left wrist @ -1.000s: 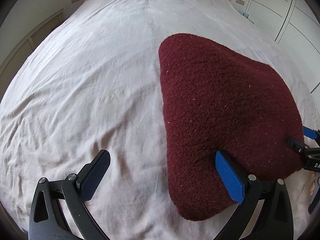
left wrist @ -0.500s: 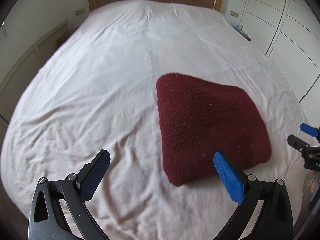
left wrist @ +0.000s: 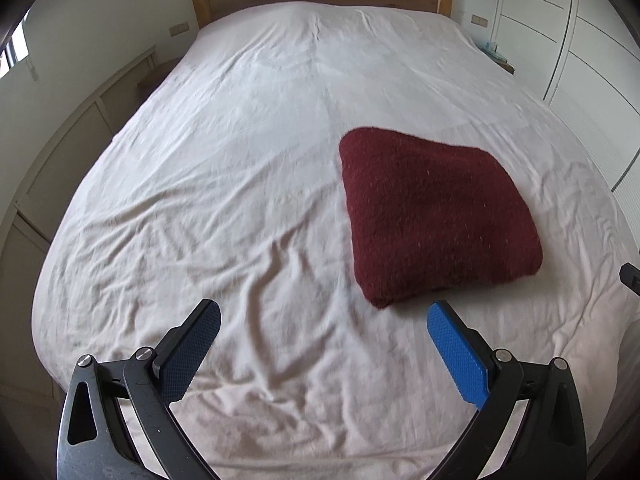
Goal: Fold small clothes
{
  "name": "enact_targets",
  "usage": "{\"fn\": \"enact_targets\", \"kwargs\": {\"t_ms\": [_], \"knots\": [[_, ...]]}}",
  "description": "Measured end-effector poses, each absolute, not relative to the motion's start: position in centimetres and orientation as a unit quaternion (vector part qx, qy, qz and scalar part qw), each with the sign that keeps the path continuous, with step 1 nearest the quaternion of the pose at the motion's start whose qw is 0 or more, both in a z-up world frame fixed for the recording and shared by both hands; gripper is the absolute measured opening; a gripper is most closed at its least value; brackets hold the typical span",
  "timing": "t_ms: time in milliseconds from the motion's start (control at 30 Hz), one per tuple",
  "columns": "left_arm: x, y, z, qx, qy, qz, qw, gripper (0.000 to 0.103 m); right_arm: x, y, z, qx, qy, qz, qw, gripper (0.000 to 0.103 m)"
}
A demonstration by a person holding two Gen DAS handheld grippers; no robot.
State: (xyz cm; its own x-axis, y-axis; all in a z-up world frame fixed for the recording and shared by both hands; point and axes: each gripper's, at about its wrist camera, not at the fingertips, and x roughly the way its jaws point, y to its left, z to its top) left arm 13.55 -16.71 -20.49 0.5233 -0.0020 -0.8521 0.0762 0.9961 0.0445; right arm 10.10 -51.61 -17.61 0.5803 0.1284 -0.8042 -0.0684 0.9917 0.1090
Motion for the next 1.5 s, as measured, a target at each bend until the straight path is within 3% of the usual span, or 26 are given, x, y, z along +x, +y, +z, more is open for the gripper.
{"fn": "enact_targets", "kwargs": {"t_ms": [1500], "knots": [[12.9,-17.0,-22.5,0.047,0.521,-0.013,0.852,0.102,9.5,-52.6,-18.6,0.035,0.473,0.050,0.879,0.103]]}}
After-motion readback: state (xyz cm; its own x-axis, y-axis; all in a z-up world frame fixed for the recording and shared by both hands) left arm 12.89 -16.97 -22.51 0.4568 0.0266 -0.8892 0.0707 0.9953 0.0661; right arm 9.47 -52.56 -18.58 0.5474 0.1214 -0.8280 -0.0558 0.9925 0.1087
